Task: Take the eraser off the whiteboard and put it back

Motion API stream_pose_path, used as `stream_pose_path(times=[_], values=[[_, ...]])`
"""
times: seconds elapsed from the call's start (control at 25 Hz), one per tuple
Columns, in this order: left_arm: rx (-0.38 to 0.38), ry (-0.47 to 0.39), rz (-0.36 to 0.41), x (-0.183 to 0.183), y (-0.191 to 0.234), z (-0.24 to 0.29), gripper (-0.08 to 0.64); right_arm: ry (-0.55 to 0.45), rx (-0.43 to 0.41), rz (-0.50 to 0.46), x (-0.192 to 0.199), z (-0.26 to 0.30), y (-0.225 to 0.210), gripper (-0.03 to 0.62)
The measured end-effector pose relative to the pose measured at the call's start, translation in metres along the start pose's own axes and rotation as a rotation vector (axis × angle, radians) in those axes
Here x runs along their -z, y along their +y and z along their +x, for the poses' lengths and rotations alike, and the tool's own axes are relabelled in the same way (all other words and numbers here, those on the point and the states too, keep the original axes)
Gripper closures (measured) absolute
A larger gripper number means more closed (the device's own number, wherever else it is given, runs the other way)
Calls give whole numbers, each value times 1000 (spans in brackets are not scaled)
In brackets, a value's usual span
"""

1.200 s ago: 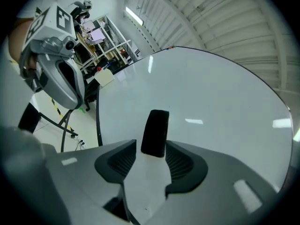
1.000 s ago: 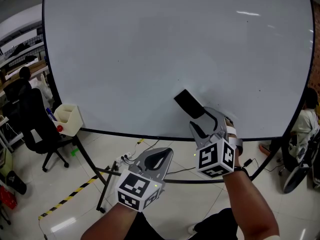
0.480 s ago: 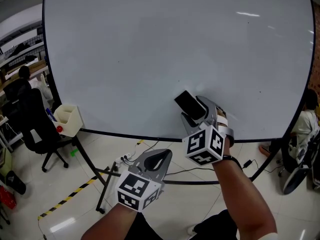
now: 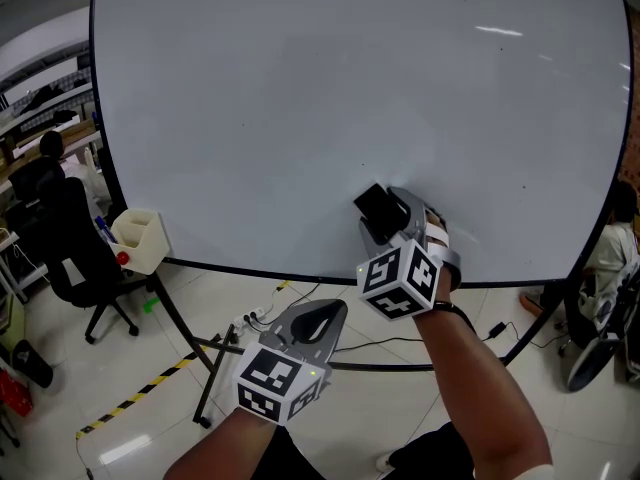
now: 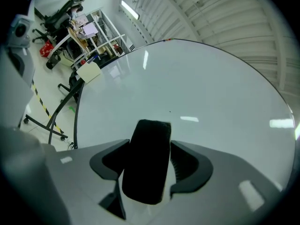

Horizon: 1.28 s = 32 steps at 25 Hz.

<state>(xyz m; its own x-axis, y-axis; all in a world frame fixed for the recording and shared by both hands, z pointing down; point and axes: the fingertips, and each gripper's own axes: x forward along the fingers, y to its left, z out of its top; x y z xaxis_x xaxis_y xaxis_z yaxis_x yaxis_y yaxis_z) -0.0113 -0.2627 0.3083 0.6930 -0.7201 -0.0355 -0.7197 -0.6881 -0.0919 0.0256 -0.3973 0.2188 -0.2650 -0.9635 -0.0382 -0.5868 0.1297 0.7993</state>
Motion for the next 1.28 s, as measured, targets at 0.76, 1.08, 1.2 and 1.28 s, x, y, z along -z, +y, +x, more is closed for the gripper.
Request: stream_pose_path(times=[0.76,1.08,1.2,1.28], values=[[9,1,-3,2,-2,1,543,-64,-24,100,-1,-38,-6,348],[16,-3,1,0,-6,1,543,-116,-154,485,19,-67,-6,349],[23,-2,3,-1,-10,1,543,-132,-185,567,24,-77,-2,348],[26,-2,5,-1,-11,2,543,-141,-200,602,25,-82,-1,349]])
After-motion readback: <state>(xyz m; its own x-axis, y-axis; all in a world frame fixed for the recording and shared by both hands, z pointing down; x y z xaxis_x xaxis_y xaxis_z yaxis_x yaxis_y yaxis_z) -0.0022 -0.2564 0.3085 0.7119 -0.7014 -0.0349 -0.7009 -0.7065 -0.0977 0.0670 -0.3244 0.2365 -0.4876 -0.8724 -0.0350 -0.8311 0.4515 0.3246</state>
